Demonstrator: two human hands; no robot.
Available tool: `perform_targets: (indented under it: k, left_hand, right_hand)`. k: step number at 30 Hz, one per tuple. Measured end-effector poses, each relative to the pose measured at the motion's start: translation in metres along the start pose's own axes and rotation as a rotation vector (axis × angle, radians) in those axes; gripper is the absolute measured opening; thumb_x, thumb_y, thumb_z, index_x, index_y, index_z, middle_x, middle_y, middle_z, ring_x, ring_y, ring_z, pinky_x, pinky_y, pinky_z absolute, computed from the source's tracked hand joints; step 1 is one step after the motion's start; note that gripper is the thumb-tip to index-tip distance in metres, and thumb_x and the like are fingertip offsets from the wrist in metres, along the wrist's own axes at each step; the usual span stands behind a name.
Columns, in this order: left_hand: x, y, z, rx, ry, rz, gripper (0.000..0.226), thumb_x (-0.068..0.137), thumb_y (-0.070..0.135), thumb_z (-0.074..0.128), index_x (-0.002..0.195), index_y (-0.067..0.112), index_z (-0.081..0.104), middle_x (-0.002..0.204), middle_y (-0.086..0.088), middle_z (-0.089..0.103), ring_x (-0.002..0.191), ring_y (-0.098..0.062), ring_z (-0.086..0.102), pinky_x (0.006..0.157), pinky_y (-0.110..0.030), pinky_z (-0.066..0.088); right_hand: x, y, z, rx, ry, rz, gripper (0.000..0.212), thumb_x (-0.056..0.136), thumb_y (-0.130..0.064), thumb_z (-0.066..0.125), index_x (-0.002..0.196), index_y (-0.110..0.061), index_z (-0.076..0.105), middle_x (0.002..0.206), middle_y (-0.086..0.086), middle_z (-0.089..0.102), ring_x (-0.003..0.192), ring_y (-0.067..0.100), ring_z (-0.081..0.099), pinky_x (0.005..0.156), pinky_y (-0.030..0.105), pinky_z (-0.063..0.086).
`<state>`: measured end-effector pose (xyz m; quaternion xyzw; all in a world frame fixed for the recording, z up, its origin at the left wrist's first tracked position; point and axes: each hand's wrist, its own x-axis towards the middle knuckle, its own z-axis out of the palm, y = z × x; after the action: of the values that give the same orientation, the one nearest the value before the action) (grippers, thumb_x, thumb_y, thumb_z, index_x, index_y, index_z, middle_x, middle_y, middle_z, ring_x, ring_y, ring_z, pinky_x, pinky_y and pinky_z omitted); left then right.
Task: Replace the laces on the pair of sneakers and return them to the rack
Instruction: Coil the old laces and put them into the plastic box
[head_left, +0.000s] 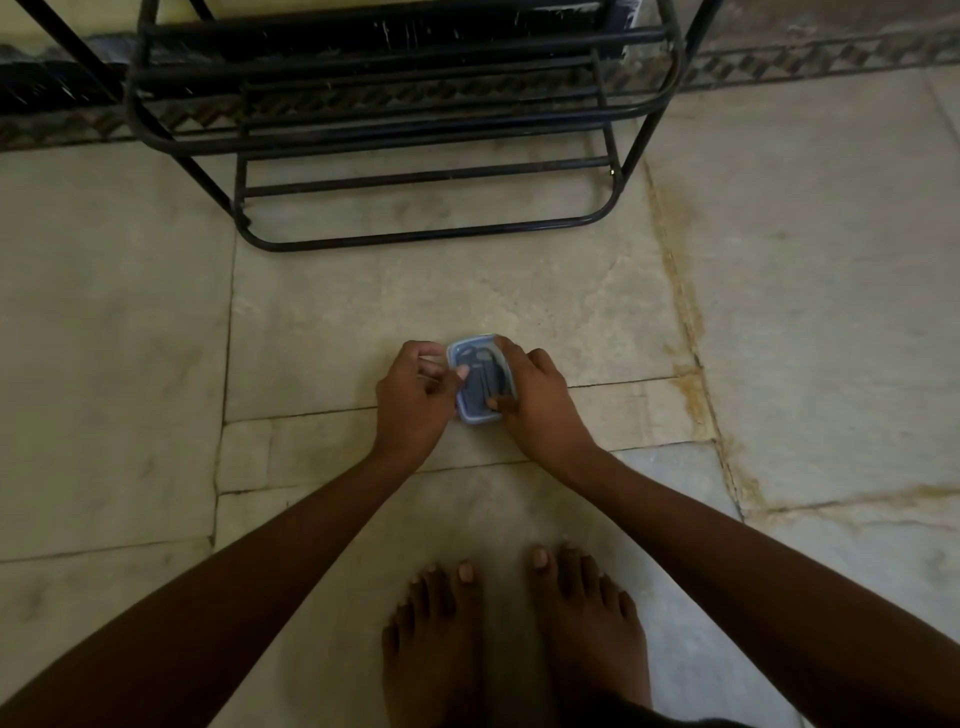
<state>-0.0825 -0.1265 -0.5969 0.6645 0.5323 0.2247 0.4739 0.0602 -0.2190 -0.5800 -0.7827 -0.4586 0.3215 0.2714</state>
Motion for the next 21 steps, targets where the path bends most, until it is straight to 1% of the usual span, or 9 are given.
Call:
perform_targets:
  k: [5, 7, 9, 11, 13, 15, 17, 19, 21]
  left_hand:
    - [-0.005, 0.004, -0.001, 0.089, -0.086, 0.083, 0.046, 0.093, 0.014, 0.073, 0.137, 0.019, 0.060, 0.095, 0.014, 0.066, 0.089, -0.018, 0.073, 0.073, -0.046, 0.065]
    - [-0.003, 0.005, -0.004, 0.165, -0.124, 0.153, 0.049, 0.095, 0.013, 0.070, 0.142, 0.013, 0.058, 0.101, 0.004, 0.068, 0.093, -0.020, 0.073, 0.076, -0.046, 0.064]
    - [0.004, 0.007, -0.006, 0.293, -0.166, 0.198, 0.052, 0.098, 0.013, 0.068, 0.147, 0.005, 0.052, 0.104, -0.009, 0.067, 0.088, -0.020, 0.069, 0.079, -0.040, 0.062]
    - [0.008, 0.009, -0.006, 0.417, -0.199, 0.232, 0.054, 0.101, 0.013, 0.063, 0.150, 0.001, 0.046, 0.106, -0.015, 0.066, 0.090, -0.019, 0.062, 0.086, -0.034, 0.056]
    - [0.007, 0.015, -0.002, 0.497, -0.227, 0.218, 0.055, 0.105, 0.015, 0.056, 0.154, 0.001, 0.038, 0.118, -0.017, 0.063, 0.102, -0.023, 0.061, 0.091, -0.026, 0.048]
    - [0.006, 0.018, 0.002, 0.533, -0.260, 0.188, 0.059, 0.106, 0.018, 0.053, 0.158, 0.003, 0.028, 0.131, -0.018, 0.057, 0.116, -0.027, 0.058, 0.092, -0.023, 0.041]
    - [0.006, 0.019, 0.002, 0.541, -0.334, 0.127, 0.074, 0.103, 0.023, 0.059, 0.161, 0.005, 0.018, 0.139, -0.018, 0.050, 0.122, -0.028, 0.054, 0.095, -0.023, 0.038]
    - [0.008, 0.021, -0.003, 0.510, -0.409, 0.067, 0.094, 0.094, 0.027, 0.073, 0.162, 0.006, 0.012, 0.143, -0.017, 0.049, 0.125, -0.029, 0.055, 0.102, -0.029, 0.043]
    - [0.010, 0.022, -0.007, 0.462, -0.443, 0.038, 0.105, 0.086, 0.027, 0.082, 0.162, 0.007, 0.012, 0.146, -0.016, 0.051, 0.126, -0.029, 0.057, 0.104, -0.034, 0.047]
  right_hand:
    - [0.007, 0.000, -0.005, -0.063, -0.077, 0.015, 0.079, 0.093, -0.011, 0.066, 0.160, -0.017, 0.023, 0.129, 0.016, 0.050, 0.112, 0.027, 0.055, 0.089, 0.018, 0.036]
    - [0.011, -0.001, -0.009, -0.145, -0.157, -0.018, 0.080, 0.098, -0.016, 0.062, 0.162, -0.017, 0.013, 0.129, 0.018, 0.049, 0.111, 0.027, 0.055, 0.089, 0.019, 0.037]
    - [0.016, -0.001, -0.011, -0.204, -0.216, -0.030, 0.083, 0.100, -0.022, 0.061, 0.163, -0.018, 0.006, 0.131, 0.019, 0.050, 0.111, 0.028, 0.057, 0.093, 0.025, 0.043]
    - [0.021, -0.003, -0.013, -0.240, -0.249, -0.039, 0.085, 0.100, -0.023, 0.061, 0.163, -0.016, 0.004, 0.133, 0.019, 0.050, 0.112, 0.029, 0.058, 0.095, 0.030, 0.046]
    - [0.024, -0.004, -0.013, -0.271, -0.260, -0.044, 0.086, 0.099, -0.022, 0.061, 0.163, -0.015, 0.003, 0.134, 0.020, 0.050, 0.113, 0.030, 0.057, 0.094, 0.031, 0.047]
    - [0.027, -0.005, -0.013, -0.285, -0.257, -0.046, 0.085, 0.100, -0.022, 0.059, 0.162, -0.014, 0.003, 0.134, 0.020, 0.050, 0.113, 0.030, 0.057, 0.094, 0.032, 0.047]
    - [0.027, -0.006, -0.012, -0.293, -0.247, -0.041, 0.081, 0.102, -0.024, 0.056, 0.163, -0.014, 0.003, 0.134, 0.019, 0.050, 0.113, 0.029, 0.056, 0.092, 0.030, 0.046]
    - [0.029, -0.005, -0.014, -0.308, -0.255, -0.049, 0.081, 0.102, -0.024, 0.056, 0.163, -0.013, 0.004, 0.135, 0.019, 0.052, 0.116, 0.028, 0.055, 0.093, 0.028, 0.043]
    - [0.034, -0.004, -0.022, -0.332, -0.299, -0.071, 0.087, 0.099, -0.024, 0.063, 0.162, -0.009, 0.005, 0.136, 0.018, 0.056, 0.119, 0.027, 0.056, 0.096, 0.026, 0.042]
